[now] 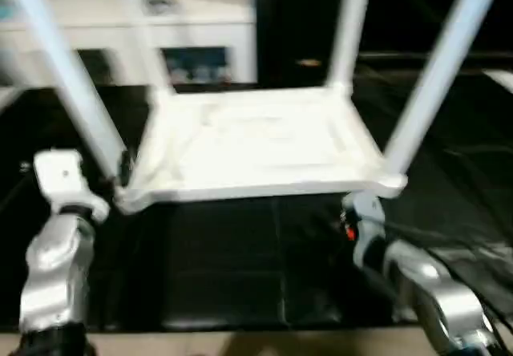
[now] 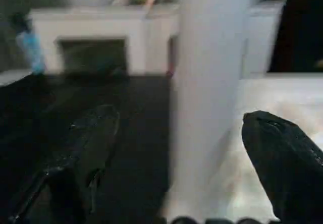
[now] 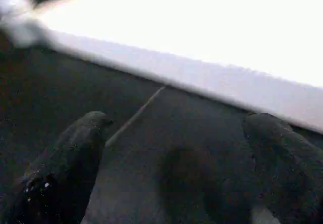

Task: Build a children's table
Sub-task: Rotate table base

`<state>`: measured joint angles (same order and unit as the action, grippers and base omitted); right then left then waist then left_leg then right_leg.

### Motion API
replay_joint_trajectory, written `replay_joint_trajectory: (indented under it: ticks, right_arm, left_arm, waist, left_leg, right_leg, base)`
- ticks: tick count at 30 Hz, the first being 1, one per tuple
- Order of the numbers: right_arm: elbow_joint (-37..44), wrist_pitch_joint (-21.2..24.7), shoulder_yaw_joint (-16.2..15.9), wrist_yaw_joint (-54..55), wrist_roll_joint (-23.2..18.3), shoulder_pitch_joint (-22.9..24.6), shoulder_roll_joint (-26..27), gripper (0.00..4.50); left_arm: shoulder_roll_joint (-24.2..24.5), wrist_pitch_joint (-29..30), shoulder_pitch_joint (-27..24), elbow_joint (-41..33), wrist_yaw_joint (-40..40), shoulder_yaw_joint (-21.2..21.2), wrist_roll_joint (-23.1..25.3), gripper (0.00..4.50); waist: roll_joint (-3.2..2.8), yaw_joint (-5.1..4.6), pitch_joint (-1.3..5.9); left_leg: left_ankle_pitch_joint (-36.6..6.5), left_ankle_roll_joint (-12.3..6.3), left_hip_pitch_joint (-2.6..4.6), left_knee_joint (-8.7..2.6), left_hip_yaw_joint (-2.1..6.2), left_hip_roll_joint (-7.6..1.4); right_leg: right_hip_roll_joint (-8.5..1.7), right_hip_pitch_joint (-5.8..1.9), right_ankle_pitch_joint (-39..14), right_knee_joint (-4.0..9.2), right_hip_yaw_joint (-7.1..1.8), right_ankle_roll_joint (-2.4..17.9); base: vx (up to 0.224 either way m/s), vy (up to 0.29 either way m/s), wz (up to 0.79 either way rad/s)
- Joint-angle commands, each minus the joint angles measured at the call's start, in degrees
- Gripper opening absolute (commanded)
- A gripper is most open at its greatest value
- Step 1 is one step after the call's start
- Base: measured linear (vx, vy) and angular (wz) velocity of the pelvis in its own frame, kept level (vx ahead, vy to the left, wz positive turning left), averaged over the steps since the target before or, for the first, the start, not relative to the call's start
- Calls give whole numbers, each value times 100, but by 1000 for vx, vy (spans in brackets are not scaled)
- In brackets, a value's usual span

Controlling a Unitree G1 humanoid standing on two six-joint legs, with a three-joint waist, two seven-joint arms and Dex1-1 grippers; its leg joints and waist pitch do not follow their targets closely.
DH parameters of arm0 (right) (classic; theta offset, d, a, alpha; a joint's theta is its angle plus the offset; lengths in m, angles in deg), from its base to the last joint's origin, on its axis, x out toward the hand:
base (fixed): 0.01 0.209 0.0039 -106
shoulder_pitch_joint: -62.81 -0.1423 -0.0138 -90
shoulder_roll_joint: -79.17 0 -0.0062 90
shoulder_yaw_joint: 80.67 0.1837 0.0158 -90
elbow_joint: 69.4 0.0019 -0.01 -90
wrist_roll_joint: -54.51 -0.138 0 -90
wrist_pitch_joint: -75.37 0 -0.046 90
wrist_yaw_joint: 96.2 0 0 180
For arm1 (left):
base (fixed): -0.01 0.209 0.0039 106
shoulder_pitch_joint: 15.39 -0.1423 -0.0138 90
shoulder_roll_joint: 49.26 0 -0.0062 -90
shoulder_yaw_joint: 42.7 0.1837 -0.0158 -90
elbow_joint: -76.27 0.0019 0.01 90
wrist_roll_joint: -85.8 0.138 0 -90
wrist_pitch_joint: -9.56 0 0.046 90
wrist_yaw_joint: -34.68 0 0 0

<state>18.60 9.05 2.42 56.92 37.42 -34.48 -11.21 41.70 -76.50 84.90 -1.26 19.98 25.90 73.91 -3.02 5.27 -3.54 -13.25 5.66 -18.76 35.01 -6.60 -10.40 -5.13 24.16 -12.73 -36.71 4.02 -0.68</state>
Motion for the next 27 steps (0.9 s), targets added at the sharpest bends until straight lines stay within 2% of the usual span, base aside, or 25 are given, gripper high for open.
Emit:
replay_joint_trajectory:
  ticks: [1,2,3,4,5,6,7,8,9,11,12,13,14,15,17,18,19,20,21,23,24,25,26,27]
  right_arm:
    - [-126,13,-52,248,151,-193,145,450]
    - [-200,-35,-58,336,217,-275,195,450]
    - [-244,-55,-53,393,255,-334,222,450]
    - [-267,-60,-37,402,249,-360,238,450]
    - [-382,-80,40,446,217,-488,311,450]
    - [-461,-62,83,488,214,-590,349,450]
    - [-493,-28,102,514,224,-659,351,450]
    - [-506,-6,102,524,233,-693,346,450]
    - [-526,15,119,526,229,-733,371,450]
    - [-544,5,64,468,279,-703,384,450]
    - [-532,41,15,427,303,-689,382,450]
    - [-530,46,9,422,305,-685,382,450]
    - [-465,173,-38,349,258,-613,381,450]
    - [-459,190,-40,344,248,-608,382,450]
    - [-423,348,-32,307,139,-574,393,450]
    - [-442,392,-45,299,128,-563,390,450]
    - [-463,419,-70,280,129,-550,384,450]
    - [-526,397,-111,260,180,-551,374,450]
    - [-560,370,-118,278,225,-556,383,450]
    - [-638,348,-120,347,324,-581,399,450]
    - [-648,348,-118,359,340,-591,398,450]
    - [-671,363,-109,395,396,-627,392,450]
    - [-736,351,-84,400,391,-666,412,450]
    - [-815,344,-47,401,375,-716,435,450]
  left_arm:
    - [143,152,212,105,-350,-27,-244,446]
    - [181,215,302,163,-411,-47,-330,446]
    - [205,260,371,204,-426,-63,-377,446]
    - [209,281,402,215,-446,-65,-402,446]
    - [234,398,552,261,-569,-69,-544,446]
    - [269,490,665,294,-723,-52,-669,446]
    - [313,552,750,342,-815,-21,-712,446]
    - [339,572,792,381,-837,-7,-710,446]
    - [401,575,863,501,-840,31,-636,446]
    - [471,464,961,724,-835,30,-563,446]
    - [510,462,1034,845,-820,6,-559,446]
    - [515,463,1044,862,-827,4,-564,446]
    - [607,442,1158,1120,-928,33,-545,446]
    - [621,439,1171,1149,-942,41,-540,446]
    - [688,492,1254,1298,-1209,107,-608,446]
    - [708,538,1314,1363,-1361,135,-667,446]
    - [711,644,1364,1402,-1518,145,-764,446]
    - [709,785,1425,1427,-1730,159,-907,446]
    - [714,848,1415,1375,-1905,182,-1009,446]
    - [729,1305,1275,1025,-2436,222,-1456,446]
    - [740,1363,1249,967,-2514,238,-1509,446]
    - [780,1546,1169,793,-2785,295,-1676,446]
    - [828,1674,1045,614,-2966,362,-1777,446]
    - [883,1833,899,396,-3172,443,-1896,446]
  waist:
    - [-4,36,387]
    - [3,20,387]
    - [54,-74,283]
    - [33,-84,240]
    - [153,-99,257]
    - [94,-80,298]
    - [185,-92,309]
    - [132,-73,315]
    - [133,-81,307]
    - [148,-88,322]
    - [149,-87,337]
    - [175,-83,373]
    - [212,-82,390]
    - [200,-82,397]
    - [246,-85,429]
    - [276,-61,467]
    - [276,-61,467]
    - [278,-32,476]
    - [279,-16,471]
    - [272,-16,448]
    - [274,-18,440]
    - [290,-26,418]
    - [282,-22,411]
    - [268,-25,392]
  left_leg:
    - [-1030,34,-34,-441,-100,-36]
    - [-1133,13,-6,-462,-115,-59]
    - [-1951,57,-113,-539,-114,-62]
    - [-2291,74,-94,-556,-97,-47]
    - [-2491,30,47,-450,-116,18]
    - [-2387,17,66,-452,-95,25]
    - [-2152,-36,-76,-541,-65,-31]
    - [-2093,-24,-105,-568,-44,-48]
    - [-2078,-27,-109,-612,-45,-96]
    - [-1952,-19,-124,-632,-52,-114]
    - [-1831,4,-145,-647,-56,-127]
    - [-1585,8,-153,-634,-72,-131]
    - [-1338,-28,-145,-613,-105,-129]
    - [-1266,-35,-136,-607,-112,-130]
    - [-983,-16,-132,-579,-138,-140]
    - [-613,-53,-152,-553,-149,-128]
    - [-613,-53,-152,-553,-149,-128]
    - [-182,-101,-173,-518,-163,-128]
    - [-142,-110,-176,-515,-170,-120]
    - [-352,-36,-178,-531,-187,-130]
    - [-430,-17,-176,-538,-189,-134]
    - [-592,20,-176,-560,-190,-147]
    - [-669,37,-173,-564,-194,-145]
    - [-922,58,-154,-584,-194,-163]
  right_leg:
    - [-163,-206,-2392,704,-252,308]
    - [-157,-182,-1994,709,-269,488]
    - [-101,-258,-2350,745,-193,633]
    - [-84,-227,-2943,793,-127,472]
    - [-127,-132,-3729,968,-53,134]
    - [-178,-162,-3701,959,-76,137]
    - [-175,-264,-3401,924,-76,156]
    - [-180,-288,-3238,887,-78,184]
    - [-187,-298,-2912,895,-74,254]
    - [-200,-320,-2579,868,-96,353]
    - [-198,-352,-2220,816,-111,458]
    - [-199,-376,-1778,752,-137,588]
    - [-180,-360,-1425,714,-159,733]
    - [-175,-356,-1351,703,-165,787]
    - [-186,-362,-948,654,-207,1003]
    - [-184,-393,-529,587,-211,1105]
    - [-184,-393,-529,587,-211,1105]
    - [-184,-394,7,520,-213,1279]
    - [-183,-394,59,518,-210,1315]
    - [-210,-401,-222,527,-218,1366]
    - [-212,-399,-325,538,-219,1357]
    - [-216,-397,-613,559,-223,1318]
    - [-218,-393,-770,577,-224,1284]
    - [-225,-365,-1127,612,-233,1207]
  base:
    - [-7,-73,17]
    - [-7,-73,17]
    - [0,0,0]
    - [0,0,0]
    - [0,0,0]
    - [0,0,0]
    - [0,0,0]
    - [0,0,0]
    - [0,0,0]
    - [0,0,0]
    - [0,0,0]
    - [0,0,0]
    - [0,0,0]
    - [60,-9,6]
    - [69,-15,5]
    - [65,-12,4]
    - [0,0,0]
    - [0,0,0]
    - [0,0,0]
    - [0,0,0]
    - [0,0,0]
    - [0,0,0]
    - [0,0,0]
    - [0,0,0]
